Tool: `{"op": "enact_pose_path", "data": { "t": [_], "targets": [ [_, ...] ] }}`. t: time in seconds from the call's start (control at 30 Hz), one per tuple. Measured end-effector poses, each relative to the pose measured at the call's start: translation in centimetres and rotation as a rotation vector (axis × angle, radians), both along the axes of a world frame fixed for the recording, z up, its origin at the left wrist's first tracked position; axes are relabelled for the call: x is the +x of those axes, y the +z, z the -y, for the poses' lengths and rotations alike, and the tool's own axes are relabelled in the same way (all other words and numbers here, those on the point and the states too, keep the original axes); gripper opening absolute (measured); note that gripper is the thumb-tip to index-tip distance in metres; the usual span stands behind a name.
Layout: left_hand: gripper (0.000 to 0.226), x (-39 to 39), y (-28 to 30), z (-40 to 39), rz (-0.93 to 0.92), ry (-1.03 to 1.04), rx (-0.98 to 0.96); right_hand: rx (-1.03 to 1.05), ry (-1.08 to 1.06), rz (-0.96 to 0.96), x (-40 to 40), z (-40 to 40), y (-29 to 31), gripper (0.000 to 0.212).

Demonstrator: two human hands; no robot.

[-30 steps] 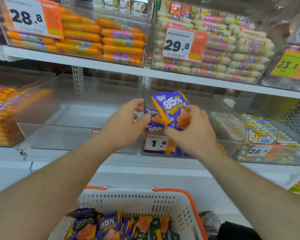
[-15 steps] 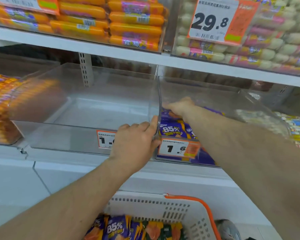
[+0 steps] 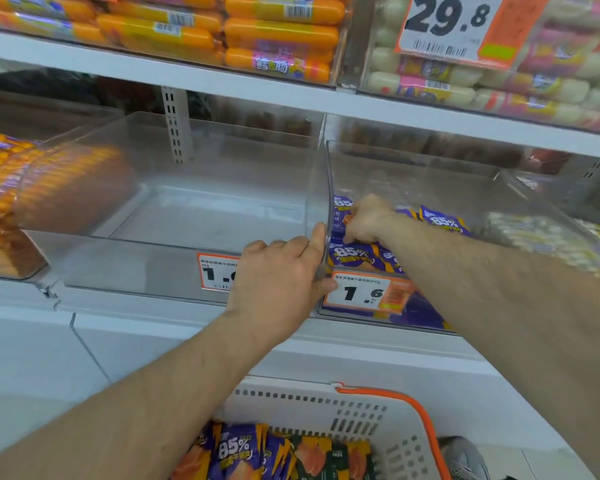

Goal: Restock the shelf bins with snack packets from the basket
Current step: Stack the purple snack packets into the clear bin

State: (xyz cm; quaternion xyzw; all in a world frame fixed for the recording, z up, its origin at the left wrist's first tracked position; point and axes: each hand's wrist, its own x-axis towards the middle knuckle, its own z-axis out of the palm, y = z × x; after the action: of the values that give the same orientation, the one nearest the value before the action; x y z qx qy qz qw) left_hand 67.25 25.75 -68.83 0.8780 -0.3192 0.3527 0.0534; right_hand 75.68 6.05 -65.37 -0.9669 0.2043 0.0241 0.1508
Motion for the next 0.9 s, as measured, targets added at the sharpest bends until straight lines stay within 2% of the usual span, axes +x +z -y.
{"op": "enact_pose_path", "data": {
  "t": [0.17,0.27,0.33,0.4,0.47,0.53,0.57,0.63,0.7,0.77,0.8,0.9],
  "targets": [
    [0.077,-0.1,0.0,-0.1,-0.035,0.038,0.022,0.077,0.005,-0.013,0.0,0.4,0.1,0.038],
    [0.079,-1.2,0.9,-0.3,-0.167,0.033,0.088,0.089,0.022,-0.052,-0.5,0.0,0.5,0.040],
    [0.078,-1.5,1.2,-0.4,-0.240,0.044,0.081,0.103,0.026,-0.049,-1.4,-0.6,1.3,0.030],
    [0.076,-2.3,1.8,-0.9,-0.315,-0.004,0.035,0.067,0.030,0.043,-2.7,-1.7,2.5,0.013],
    [0.060,-3.1,1.6,-1.5,-0.210,-0.101,-0.043,-0.043,0.031,0.216,-4.8,-3.2,3.3,0.013],
    [0.043,-4.6,1.2,-2.4,-0.141,-0.165,-0.002,-0.234,0.079,0.509,-7.9,-5.0,3.2,0.022],
    [0.038,-5.2,1.3,-3.0,-0.202,-0.174,0.089,-0.319,0.141,0.707,-9.7,-5.9,2.8,0.021],
    [0.037,-6.1,1.0,-4.4,-0.468,-0.129,0.331,-0.366,0.223,1.050,-13.1,-7.2,1.2,0.015],
    [0.039,-5.9,-0.1,-5.8,-0.718,-0.074,0.518,-0.301,0.231,1.184,-15.7,-8.2,-2.0,0.012],
    [0.041,-5.8,-1.8,-6.9,-0.924,-0.033,0.632,-0.129,0.211,1.092,-17.5,-9.2,-6.7,0.012],
    [0.038,-5.7,-2.7,-7.3,-1.000,-0.021,0.671,0.005,0.196,0.951,-18.4,-9.9,-9.3,0.010],
    [0.019,-5.0,-5.1,-7.6,-1.178,-0.016,0.786,0.366,0.079,0.273,-20.5,-11.8,-16.6,0.010]
  ]
}}
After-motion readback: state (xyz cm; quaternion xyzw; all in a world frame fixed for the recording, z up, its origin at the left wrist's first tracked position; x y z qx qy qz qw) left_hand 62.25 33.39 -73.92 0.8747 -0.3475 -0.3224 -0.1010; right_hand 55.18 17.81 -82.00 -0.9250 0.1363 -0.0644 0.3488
